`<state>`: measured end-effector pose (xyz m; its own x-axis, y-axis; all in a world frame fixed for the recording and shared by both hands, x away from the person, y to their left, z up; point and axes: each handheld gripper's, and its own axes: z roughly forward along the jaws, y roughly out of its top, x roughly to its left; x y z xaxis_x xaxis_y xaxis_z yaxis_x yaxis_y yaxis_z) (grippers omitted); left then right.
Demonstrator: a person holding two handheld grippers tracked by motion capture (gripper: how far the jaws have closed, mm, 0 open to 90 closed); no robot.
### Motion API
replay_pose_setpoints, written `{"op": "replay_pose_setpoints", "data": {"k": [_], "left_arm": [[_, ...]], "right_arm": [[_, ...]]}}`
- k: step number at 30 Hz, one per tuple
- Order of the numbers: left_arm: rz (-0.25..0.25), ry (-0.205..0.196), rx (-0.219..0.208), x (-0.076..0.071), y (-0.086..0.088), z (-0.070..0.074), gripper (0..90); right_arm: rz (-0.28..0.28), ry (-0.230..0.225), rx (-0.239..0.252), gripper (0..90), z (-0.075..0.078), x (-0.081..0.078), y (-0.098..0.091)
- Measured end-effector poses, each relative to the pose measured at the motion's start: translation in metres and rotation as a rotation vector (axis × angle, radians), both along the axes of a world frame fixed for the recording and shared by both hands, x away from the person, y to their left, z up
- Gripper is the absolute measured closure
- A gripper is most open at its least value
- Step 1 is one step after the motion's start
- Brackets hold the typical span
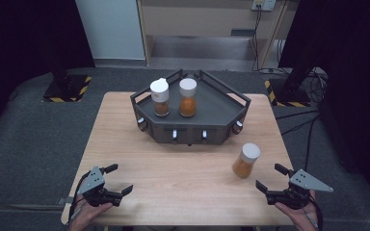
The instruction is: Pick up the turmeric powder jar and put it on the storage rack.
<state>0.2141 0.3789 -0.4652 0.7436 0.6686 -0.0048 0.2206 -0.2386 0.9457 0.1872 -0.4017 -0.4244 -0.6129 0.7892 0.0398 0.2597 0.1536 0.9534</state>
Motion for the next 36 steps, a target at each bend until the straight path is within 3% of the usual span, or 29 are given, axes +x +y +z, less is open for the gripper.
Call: {"op": "replay_pose_setpoints", "data": {"k": [18, 36], "left_arm": [[-0.002, -0.002, 0.001, 0.000, 0.000, 0.000, 1.2], [-0.002, -0.002, 0.001, 0.000, 0.000, 0.000, 1.2]], "right_arm": [[-0.008, -0.055, -0.056, 2.9, 0.035, 0.006, 0.000], [0.039, -0.040, -0.123, 3.7, 0.051, 0.043, 0.017]]}}
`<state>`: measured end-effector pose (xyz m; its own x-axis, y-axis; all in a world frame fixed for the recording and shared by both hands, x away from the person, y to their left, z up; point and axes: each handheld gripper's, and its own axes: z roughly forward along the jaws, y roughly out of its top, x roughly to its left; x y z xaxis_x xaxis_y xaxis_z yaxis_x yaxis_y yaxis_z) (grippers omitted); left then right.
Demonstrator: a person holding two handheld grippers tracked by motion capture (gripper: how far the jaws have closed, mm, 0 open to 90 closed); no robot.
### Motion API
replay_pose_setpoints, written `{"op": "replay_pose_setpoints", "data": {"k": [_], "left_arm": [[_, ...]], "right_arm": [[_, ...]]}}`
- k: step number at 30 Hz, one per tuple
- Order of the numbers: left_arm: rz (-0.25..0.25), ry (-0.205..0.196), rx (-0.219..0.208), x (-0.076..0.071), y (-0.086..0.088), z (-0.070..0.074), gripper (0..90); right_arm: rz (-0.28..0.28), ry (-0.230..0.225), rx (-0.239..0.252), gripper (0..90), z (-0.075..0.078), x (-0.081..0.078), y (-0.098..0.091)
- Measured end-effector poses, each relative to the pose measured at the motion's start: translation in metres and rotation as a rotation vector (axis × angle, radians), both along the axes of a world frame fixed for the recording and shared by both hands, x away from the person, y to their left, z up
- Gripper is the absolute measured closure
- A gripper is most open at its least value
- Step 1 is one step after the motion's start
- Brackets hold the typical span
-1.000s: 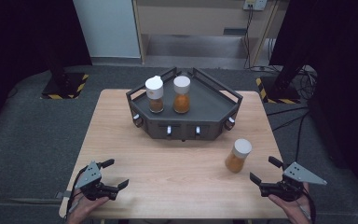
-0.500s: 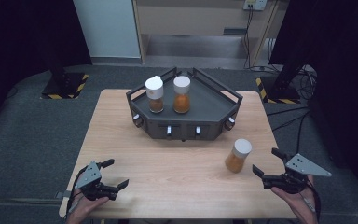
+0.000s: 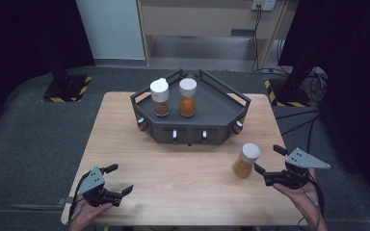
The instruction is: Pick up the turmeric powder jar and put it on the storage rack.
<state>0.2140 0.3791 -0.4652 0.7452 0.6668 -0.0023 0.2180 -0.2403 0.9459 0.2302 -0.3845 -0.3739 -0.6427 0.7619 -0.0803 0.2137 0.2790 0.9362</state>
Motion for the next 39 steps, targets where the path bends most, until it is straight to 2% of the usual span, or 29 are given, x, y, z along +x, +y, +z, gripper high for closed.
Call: {"op": "replay_pose_setpoints", "data": {"k": [12, 18, 26, 31, 36, 39], "left_arm": [[0.001, 0.001, 0.000, 0.000, 0.000, 0.000, 1.2], [0.000, 0.001, 0.000, 0.000, 0.000, 0.000, 1.2], [0.000, 0.001, 0.000, 0.000, 0.000, 0.000, 1.2], [0.001, 0.001, -0.001, 0.000, 0.000, 0.000, 1.2], [0.001, 0.001, 0.000, 0.000, 0.000, 0.000, 1.2], [0.001, 0.001, 0.000, 0.000, 0.000, 0.000, 1.2]], "right_arm": [[0.009, 0.052, -0.041, 4.7, -0.009, 0.029, 0.013], [0.003, 0.078, -0.040, 7.3, -0.016, 0.040, 0.015], [0.021, 0.105, -0.055, 15.9, -0.023, 0.052, 0.018], [0.033, 0.110, -0.048, 24.7, -0.028, 0.056, 0.018], [0.052, 0.127, -0.017, 32.2, -0.033, 0.061, 0.016], [0.052, 0.127, -0.019, 33.3, -0.032, 0.061, 0.017]]}}
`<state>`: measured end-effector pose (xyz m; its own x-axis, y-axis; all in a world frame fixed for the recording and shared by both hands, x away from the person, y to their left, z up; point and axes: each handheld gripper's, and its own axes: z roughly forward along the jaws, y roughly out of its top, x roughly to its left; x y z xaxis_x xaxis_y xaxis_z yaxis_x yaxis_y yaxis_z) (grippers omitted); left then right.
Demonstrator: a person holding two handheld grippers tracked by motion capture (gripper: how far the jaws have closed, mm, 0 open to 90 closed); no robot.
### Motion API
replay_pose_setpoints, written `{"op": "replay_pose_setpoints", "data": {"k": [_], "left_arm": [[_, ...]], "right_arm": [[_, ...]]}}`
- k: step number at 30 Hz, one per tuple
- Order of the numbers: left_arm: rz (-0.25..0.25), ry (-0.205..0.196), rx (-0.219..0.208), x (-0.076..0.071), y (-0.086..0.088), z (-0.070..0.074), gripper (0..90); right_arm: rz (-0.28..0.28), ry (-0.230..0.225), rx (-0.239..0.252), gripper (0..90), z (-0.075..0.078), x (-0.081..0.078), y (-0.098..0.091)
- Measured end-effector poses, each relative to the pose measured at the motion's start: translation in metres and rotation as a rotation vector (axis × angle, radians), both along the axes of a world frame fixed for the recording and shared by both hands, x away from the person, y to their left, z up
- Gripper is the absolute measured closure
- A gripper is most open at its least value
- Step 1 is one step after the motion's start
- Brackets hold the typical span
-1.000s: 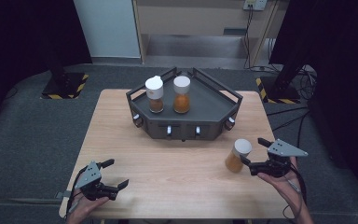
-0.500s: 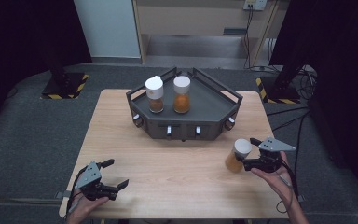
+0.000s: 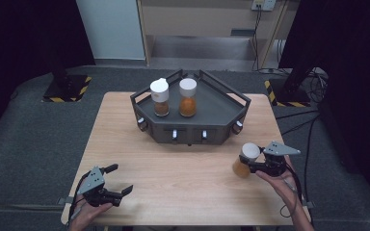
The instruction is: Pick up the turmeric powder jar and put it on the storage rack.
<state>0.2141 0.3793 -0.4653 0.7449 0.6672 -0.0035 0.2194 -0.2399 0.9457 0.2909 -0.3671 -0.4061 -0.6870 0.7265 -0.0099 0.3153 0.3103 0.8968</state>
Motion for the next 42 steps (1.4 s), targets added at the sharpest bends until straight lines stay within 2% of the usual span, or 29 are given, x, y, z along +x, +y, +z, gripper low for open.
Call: {"op": "replay_pose_setpoints", "data": {"k": [9, 17, 26, 42], "left_arm": [[0.000, 0.000, -0.001, 0.000, 0.000, 0.000, 1.2], [0.000, 0.001, -0.001, 0.000, 0.000, 0.000, 1.2], [-0.001, 0.000, -0.001, 0.000, 0.000, 0.000, 1.2], [-0.002, 0.002, -0.002, 0.000, 0.000, 0.000, 1.2]], "right_arm": [[-0.005, 0.020, -0.010, 33.4, 0.005, 0.001, 0.002], [0.010, 0.013, -0.014, 33.5, 0.015, 0.003, 0.000], [0.039, 0.000, -0.031, 33.5, 0.034, 0.006, 0.005], [0.124, -0.002, -0.026, 33.5, 0.071, 0.017, 0.019]]}}
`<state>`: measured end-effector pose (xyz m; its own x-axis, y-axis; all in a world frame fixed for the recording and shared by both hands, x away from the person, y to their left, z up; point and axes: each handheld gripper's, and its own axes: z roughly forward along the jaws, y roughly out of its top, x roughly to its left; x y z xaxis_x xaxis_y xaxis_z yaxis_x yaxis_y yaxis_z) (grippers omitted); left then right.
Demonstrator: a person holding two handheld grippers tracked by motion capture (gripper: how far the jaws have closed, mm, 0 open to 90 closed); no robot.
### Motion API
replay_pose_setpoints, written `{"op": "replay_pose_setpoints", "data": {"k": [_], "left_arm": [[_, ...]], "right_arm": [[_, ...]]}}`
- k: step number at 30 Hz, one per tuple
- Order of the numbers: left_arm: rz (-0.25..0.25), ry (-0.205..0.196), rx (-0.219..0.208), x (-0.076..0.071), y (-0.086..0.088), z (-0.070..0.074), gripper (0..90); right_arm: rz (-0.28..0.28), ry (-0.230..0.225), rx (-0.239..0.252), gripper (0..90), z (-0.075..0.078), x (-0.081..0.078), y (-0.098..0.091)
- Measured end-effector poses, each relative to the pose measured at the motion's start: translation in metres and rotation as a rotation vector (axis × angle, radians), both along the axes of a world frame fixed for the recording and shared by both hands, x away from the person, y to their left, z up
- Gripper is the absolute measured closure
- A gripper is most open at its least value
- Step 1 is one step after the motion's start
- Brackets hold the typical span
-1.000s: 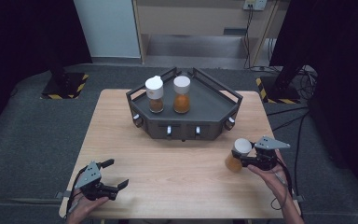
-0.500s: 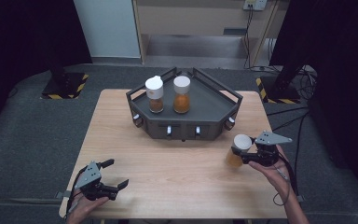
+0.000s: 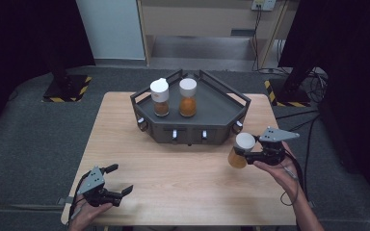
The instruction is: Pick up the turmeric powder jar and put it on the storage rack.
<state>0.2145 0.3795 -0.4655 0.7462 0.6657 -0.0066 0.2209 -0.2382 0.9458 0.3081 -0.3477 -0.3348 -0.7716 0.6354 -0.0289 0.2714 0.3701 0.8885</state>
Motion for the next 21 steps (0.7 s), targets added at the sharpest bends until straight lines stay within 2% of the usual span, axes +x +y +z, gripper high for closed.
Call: {"op": "replay_pose_setpoints", "data": {"k": [10, 21], "left_arm": [[-0.001, 0.001, -0.002, 0.000, 0.000, 0.000, 1.2], [-0.003, 0.003, -0.003, 0.001, 0.000, 0.000, 1.2]], "right_arm": [[0.035, -0.023, -0.020, 33.5, 0.027, 0.010, 0.015], [0.055, -0.048, -0.019, 33.5, 0.054, 0.020, 0.030]]}}
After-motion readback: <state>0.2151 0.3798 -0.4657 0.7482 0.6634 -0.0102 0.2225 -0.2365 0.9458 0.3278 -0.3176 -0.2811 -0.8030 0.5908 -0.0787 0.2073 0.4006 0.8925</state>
